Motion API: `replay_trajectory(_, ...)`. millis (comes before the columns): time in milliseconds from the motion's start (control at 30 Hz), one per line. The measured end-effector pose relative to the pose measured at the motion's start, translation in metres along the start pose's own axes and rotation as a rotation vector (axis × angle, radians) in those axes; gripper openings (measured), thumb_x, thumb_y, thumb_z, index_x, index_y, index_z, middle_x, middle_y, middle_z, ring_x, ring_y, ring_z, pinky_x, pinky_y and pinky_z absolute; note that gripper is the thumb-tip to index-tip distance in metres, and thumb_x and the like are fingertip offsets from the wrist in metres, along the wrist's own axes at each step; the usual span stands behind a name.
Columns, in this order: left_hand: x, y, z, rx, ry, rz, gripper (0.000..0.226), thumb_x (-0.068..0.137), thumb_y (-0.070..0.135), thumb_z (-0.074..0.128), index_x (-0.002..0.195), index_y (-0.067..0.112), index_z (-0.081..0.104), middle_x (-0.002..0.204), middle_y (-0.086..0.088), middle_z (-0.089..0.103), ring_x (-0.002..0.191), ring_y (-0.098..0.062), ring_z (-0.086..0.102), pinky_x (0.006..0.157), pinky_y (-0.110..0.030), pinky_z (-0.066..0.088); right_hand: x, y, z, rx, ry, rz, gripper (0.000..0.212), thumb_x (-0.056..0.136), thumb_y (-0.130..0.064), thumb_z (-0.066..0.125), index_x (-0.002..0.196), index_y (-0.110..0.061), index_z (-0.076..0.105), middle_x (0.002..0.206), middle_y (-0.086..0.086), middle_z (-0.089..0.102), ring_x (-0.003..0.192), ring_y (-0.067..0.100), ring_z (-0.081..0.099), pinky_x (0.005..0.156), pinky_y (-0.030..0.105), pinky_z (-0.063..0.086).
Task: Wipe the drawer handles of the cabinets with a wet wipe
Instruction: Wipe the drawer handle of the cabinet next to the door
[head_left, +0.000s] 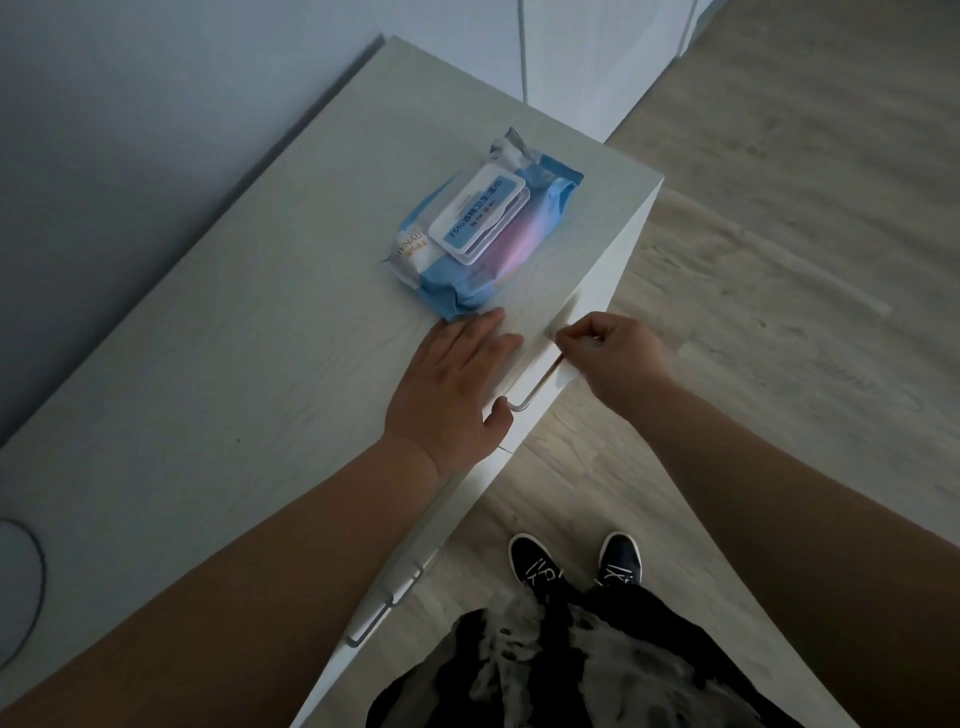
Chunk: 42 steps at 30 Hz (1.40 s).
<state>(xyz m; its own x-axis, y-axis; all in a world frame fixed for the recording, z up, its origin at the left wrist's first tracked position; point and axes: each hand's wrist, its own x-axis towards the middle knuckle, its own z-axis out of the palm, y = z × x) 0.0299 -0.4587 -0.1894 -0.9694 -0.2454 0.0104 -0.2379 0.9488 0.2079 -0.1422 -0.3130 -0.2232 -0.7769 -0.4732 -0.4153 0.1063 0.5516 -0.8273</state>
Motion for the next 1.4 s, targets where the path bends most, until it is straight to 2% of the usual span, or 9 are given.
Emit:
replay_trajectory(67,0.0,0.001,-0.001,0.004,-0.01,-0.005,0.064,0.086,0.039,0.052,0.148,0.023,0.048,0.165,-0.002,0.036,0.152,-0.026,0.034,0.125,-0.049,0.026,-0.005,0.005,-0.002,0.012,-0.001,-0.006,0.013,0.09,-0.032,0.077,0.079,-0.025,0.077,0.073,-0.012,0.073,0.054,0.005,0.056,0.057,0.028,0.049)
replay_trajectory(200,-0.001,0.001,-0.001,-0.003,-0.033,-0.028,0.068,0.084,0.039,0.058,0.149,0.024,0.046,0.166,-0.001,0.033,0.152,-0.027,0.033,0.124,-0.049,0.026,-0.011,0.011,-0.006,0.023,-0.026,0.0,0.008,0.093,-0.032,0.074,0.087,-0.033,0.08,0.085,-0.026,0.074,0.077,-0.001,0.069,0.074,0.024,0.058)
replay_trajectory(333,0.001,0.002,-0.002,-0.026,-0.01,-0.035,0.069,0.083,0.04,0.058,0.149,0.023,0.047,0.165,0.0,0.035,0.151,-0.027,0.035,0.123,-0.05,0.028,-0.007,0.005,-0.012,-0.024,-0.073,-0.028,0.011,0.095,-0.037,0.069,0.097,-0.035,0.08,0.086,-0.021,0.074,0.071,0.0,0.065,0.066,0.022,0.051)
replay_trajectory(467,0.002,0.003,-0.003,-0.032,-0.005,-0.031,0.069,0.082,0.039,0.059,0.148,0.021,0.049,0.164,-0.001,0.037,0.15,-0.026,0.038,0.123,-0.048,0.029,-0.013,0.008,-0.013,-0.084,-0.056,-0.053,0.01,0.097,-0.032,0.067,0.091,-0.034,0.074,0.087,-0.018,0.071,0.076,0.001,0.064,0.065,0.022,0.053)
replay_trajectory(600,0.002,0.003,-0.003,-0.028,0.005,-0.019,0.069,0.083,0.039,0.06,0.148,0.021,0.048,0.164,-0.002,0.037,0.15,-0.026,0.037,0.122,-0.05,0.03,-0.028,0.018,-0.006,-0.073,-0.076,-0.023,0.012,0.096,-0.029,0.068,0.086,-0.033,0.072,0.083,-0.014,0.07,0.076,0.005,0.064,0.069,0.029,0.056)
replay_trajectory(767,0.001,0.002,-0.004,-0.028,-0.006,-0.009,0.07,0.084,0.04,0.056,0.15,0.02,0.047,0.165,-0.002,0.036,0.15,-0.027,0.035,0.122,-0.051,0.031,-0.022,0.011,0.0,0.034,0.041,0.014,0.009,0.097,-0.029,0.066,0.09,-0.032,0.071,0.085,-0.014,0.07,0.075,0.005,0.065,0.071,0.033,0.059)
replay_trajectory(967,0.001,0.0,-0.004,-0.051,-0.013,0.014,0.07,0.084,0.034,0.061,0.15,0.019,0.046,0.166,-0.005,0.034,0.15,-0.028,0.033,0.123,-0.051,0.029,-0.041,0.024,0.031,0.083,0.148,0.1,0.009,0.092,-0.034,0.066,0.085,-0.039,0.066,0.08,-0.013,0.072,0.075,0.011,0.07,0.075,0.046,0.062)
replay_trajectory(1233,0.001,-0.003,-0.002,-0.046,-0.019,0.029,0.069,0.086,0.037,0.057,0.151,0.019,0.044,0.165,-0.006,0.035,0.151,-0.028,0.031,0.124,-0.051,0.027,-0.036,0.013,0.034,0.203,0.289,0.1,0.006,0.094,-0.031,0.071,0.09,-0.031,0.066,0.086,-0.01,0.073,0.077,0.01,0.07,0.072,0.037,0.06)
replay_trajectory(1400,0.002,-0.002,-0.004,-0.072,-0.018,0.025,0.072,0.081,0.035,0.057,0.149,0.018,0.047,0.165,-0.006,0.036,0.151,-0.029,0.032,0.123,-0.053,0.026,-0.048,0.018,0.04,0.18,0.229,0.143,0.004,0.094,-0.029,0.071,0.09,-0.029,0.069,0.084,-0.009,0.074,0.08,0.011,0.07,0.076,0.037,0.061)
